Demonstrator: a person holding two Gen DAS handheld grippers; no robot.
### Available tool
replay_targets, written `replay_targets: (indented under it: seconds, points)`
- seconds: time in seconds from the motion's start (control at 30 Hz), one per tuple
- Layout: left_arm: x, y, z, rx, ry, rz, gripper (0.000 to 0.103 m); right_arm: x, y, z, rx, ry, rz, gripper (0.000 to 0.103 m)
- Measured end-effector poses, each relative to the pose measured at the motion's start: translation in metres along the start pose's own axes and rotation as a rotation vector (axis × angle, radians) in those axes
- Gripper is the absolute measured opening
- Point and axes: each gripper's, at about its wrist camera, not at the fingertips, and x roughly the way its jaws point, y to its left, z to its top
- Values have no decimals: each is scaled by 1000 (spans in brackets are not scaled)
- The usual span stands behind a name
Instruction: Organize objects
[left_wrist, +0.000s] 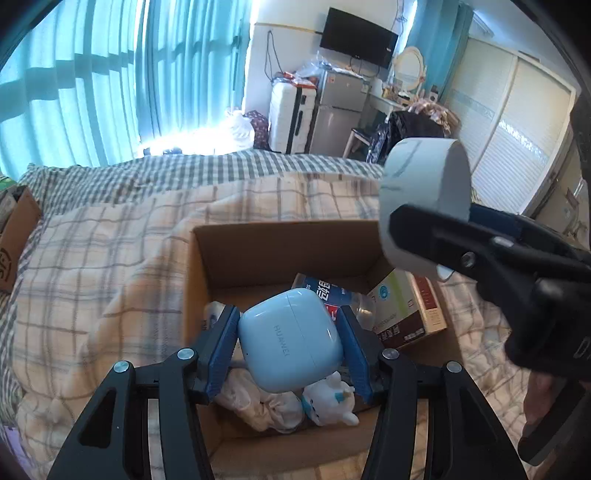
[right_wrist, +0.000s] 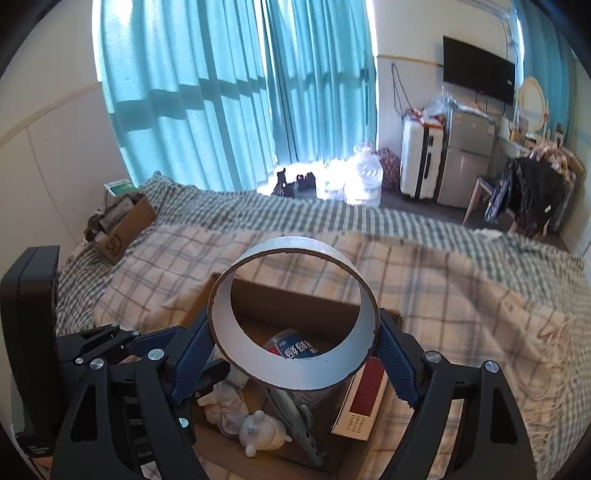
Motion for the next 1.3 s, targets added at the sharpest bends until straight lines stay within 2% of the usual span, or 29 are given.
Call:
replay_targets:
  seconds: [0.23,0.3,0.33,0.37,0.43,0.6,0.73,0.9,1.1,1.3]
  points:
    - [34,0,-8,-7,59,-35,56,34,-19,-11,29,46,19,82]
    - [35,0,-8,-9,66,-46,60,35,-20,-11,48,50,32,88]
    - [32,0,-9,-15,68,-64,70,34,-21,-11,58,38,26,93]
    - [31,0,-9,-21,68,-73,85,31,-22,-10,64,28,19,94]
    - [18,0,-9,-36,37,-85,92,21,-22,-9,65,5,12,96]
    - [-20,-7,-2,-18,-22,-24,93,-26,-20,-1,60,-79,-56,103]
    - [-74,-13,6,-2,-117,-12,103,-81,-16,8,62,-158,-85,103]
    - [-143,-29,7,26,-223,27,103,-160,-9,7,75,-263,-80,103]
    - [-216,-50,-7,31,-364,43,103,-242,9,-15,14,-346,-126,103]
    - [-259,-78,-38,90,-463,115,103,-285,11,-46,-13,-405,-194,103]
